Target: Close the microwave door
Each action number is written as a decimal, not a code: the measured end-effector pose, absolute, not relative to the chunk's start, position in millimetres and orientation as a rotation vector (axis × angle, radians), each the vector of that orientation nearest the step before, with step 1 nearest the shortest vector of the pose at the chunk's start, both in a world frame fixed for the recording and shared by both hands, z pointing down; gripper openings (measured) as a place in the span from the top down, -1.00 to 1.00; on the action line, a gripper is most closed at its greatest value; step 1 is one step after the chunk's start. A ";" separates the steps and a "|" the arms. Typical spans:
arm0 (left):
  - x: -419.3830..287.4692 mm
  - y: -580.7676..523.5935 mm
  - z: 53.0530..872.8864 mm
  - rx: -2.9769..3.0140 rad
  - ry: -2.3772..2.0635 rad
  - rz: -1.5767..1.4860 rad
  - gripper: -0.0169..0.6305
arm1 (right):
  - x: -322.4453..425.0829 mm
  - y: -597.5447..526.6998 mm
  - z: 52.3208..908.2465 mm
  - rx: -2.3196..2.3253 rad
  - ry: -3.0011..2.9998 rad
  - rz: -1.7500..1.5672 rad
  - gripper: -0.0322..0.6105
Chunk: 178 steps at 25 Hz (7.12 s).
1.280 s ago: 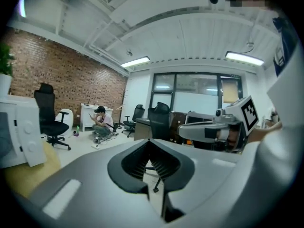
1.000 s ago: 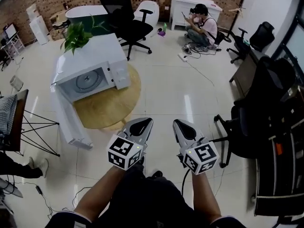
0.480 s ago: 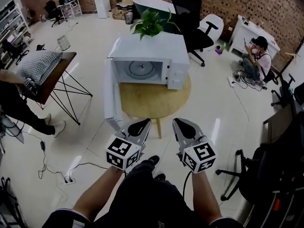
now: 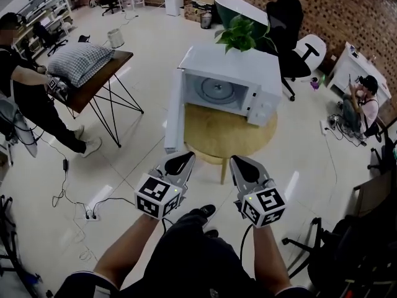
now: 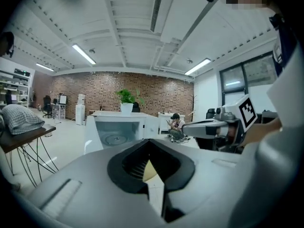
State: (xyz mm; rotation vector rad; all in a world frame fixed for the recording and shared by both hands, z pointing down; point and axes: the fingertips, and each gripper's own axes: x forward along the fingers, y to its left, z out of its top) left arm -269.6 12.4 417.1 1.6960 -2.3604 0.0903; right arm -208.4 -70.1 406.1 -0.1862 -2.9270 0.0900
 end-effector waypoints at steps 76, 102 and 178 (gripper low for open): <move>-337.2 -229.4 450.5 1.880 -2.206 0.240 0.92 | -102.4 -280.5 418.5 0.625 -2.859 0.250 0.89; -369.9 -320.3 454.5 1.926 -2.206 0.292 0.91 | -112.0 -336.3 416.9 0.788 -2.795 0.249 0.89; -287.2 -64.5 393.4 1.703 -2.404 0.031 0.91 | -233.8 -121.1 381.0 -0.225 -2.972 0.003 0.89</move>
